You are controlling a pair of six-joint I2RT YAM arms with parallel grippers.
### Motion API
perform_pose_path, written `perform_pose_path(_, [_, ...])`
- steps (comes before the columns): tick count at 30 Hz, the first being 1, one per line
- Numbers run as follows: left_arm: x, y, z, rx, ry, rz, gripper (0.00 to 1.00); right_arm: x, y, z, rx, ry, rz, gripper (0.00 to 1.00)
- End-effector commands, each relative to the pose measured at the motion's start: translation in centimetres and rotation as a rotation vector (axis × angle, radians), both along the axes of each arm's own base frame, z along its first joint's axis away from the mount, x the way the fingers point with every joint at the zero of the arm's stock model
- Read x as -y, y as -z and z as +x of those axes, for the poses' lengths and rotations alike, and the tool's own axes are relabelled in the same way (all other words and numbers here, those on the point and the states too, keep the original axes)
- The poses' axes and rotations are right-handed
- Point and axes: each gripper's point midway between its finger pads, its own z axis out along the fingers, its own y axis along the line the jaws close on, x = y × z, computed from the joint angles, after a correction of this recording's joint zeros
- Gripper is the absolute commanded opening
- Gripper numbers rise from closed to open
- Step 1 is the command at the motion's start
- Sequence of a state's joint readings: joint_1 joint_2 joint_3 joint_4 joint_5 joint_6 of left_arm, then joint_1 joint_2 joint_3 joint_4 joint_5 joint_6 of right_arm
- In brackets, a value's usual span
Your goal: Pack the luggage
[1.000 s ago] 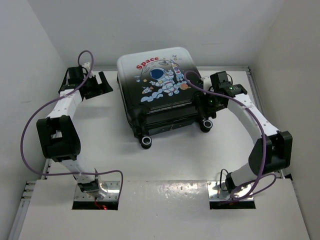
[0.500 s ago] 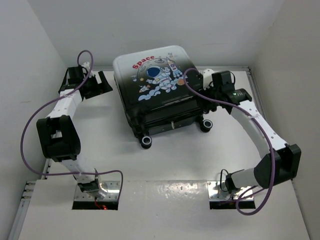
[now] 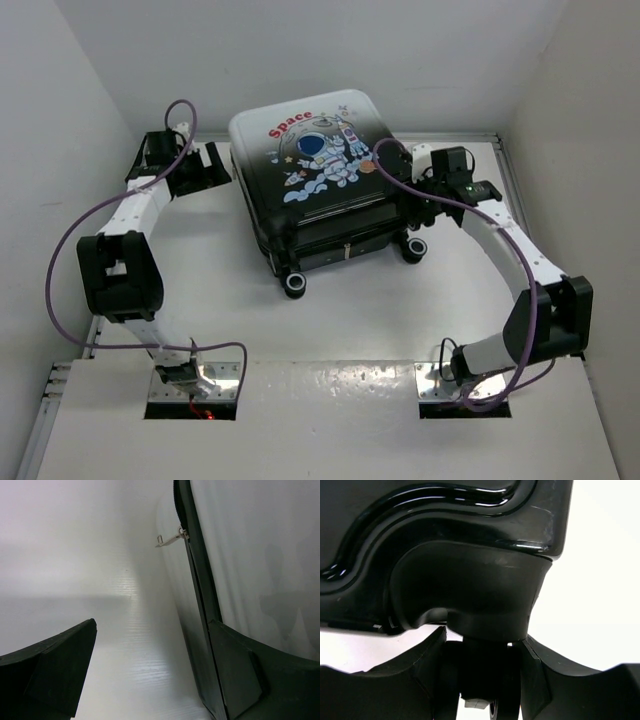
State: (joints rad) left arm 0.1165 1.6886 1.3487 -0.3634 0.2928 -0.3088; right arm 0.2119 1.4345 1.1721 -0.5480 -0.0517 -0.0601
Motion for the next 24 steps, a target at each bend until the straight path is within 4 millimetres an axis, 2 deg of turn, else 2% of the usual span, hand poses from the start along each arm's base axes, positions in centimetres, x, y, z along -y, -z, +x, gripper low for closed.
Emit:
perform_pose_path(1, [0.5, -2.0, 0.5, 0.043, 0.029, 0.048, 1.00, 2.3, -1.8, 2.7, 0.079, 0.053, 0.006, 0.09])
perform_pose_path(2, [0.4, -2.5, 0.4, 0.058, 0.035, 0.058, 1.00, 2.4, -1.7, 2.5, 0.072, 0.057, 0.010, 0.25])
perform_pose_path(3, [0.7, -2.6, 0.1, 0.059, 0.043, 0.051, 1.00, 2.5, -1.6, 2.4, 0.069, 0.068, 0.027, 0.33])
perform_pose_path(4, [0.7, -3.3, -0.2, 0.081, 0.043, 0.054, 1.00, 2.3, -2.5, 2.2, 0.088, 0.060, 0.047, 0.40])
perform_pose_path(5, [0.5, -3.8, -0.2, 0.098, 0.024, 0.027, 1.00, 2.3, -2.3, 2.0, 0.090, 0.065, 0.054, 0.51])
perform_pose_path(6, [0.8, -3.6, -0.4, 0.116, 0.037, 0.018, 1.00, 2.3, -3.2, 1.9, 0.110, 0.077, 0.083, 0.56])
perform_pose_path(8, [0.0, -4.8, -0.8, 0.159, 0.012, 0.000, 1.00, 1.7, -4.6, 1.5, 0.142, 0.052, 0.119, 0.66])
perform_pose_path(9, [-0.1, -4.6, -0.8, 0.166, 0.020, -0.012, 1.00, 1.7, -5.7, 1.1, 0.175, 0.054, 0.139, 0.73])
perform_pose_path(11, [-1.2, -5.1, -1.1, 0.181, 0.005, -0.042, 1.00, 1.9, -9.0, 0.4, 0.291, 0.051, 0.163, 0.77])
perform_pose_path(13, [-1.5, -5.5, -1.2, 0.190, 0.004, -0.085, 1.00, 2.1, -9.5, -0.2, 0.345, 0.048, 0.175, 0.81])
perform_pose_path(14, [-2.1, -5.1, -1.2, 0.179, 0.006, -0.106, 1.00, 2.2, -12.3, -1.2, 0.443, 0.037, 0.183, 0.84])
perform_pose_path(15, [-1.9, -5.2, -1.3, 0.182, 0.027, -0.126, 1.00, 2.0, -12.0, -1.9, 0.448, 0.016, 0.189, 0.88])
perform_pose_path(16, [-1.7, -5.5, -1.6, 0.187, 0.056, -0.154, 1.00, 1.7, -13.7, -3.1, 0.508, -0.019, 0.183, 0.90])
perform_pose_path(17, [-1.6, -5.5, -1.7, 0.192, 0.072, -0.148, 1.00, 1.3, -13.9, -3.6, 0.517, -0.044, 0.189, 0.94])
perform_pose_path(19, [-1.5, -5.5, -1.7, 0.206, 0.110, -0.122, 1.00, -0.4, -13.9, -5.2, 0.521, -0.103, 0.245, 0.98])
perform_pose_path(20, [-0.5, -6.9, -2.1, 0.241, 0.143, -0.101, 1.00, -0.8, -13.6, -6.0, 0.506, -0.115, 0.259, 0.96])
perform_pose_path(21, [-0.1, -7.0, -2.3, 0.259, 0.177, -0.067, 1.00, -1.8, -13.1, -6.7, 0.484, -0.144, 0.273, 0.92])
perform_pose_path(22, [0.0, -7.0, -2.6, 0.252, 0.169, -0.029, 1.00, -2.6, -12.2, -7.4, 0.432, -0.124, 0.331, 0.80])
perform_pose_path(23, [1.1, -8.0, -3.0, 0.277, 0.190, 0.014, 1.00, -2.9, -10.7, -8.0, 0.381, -0.125, 0.344, 0.73])
perform_pose_path(24, [1.3, -8.2, -3.2, 0.274, 0.179, 0.051, 1.00, -3.7, -9.7, -8.5, 0.341, -0.139, 0.366, 0.66])
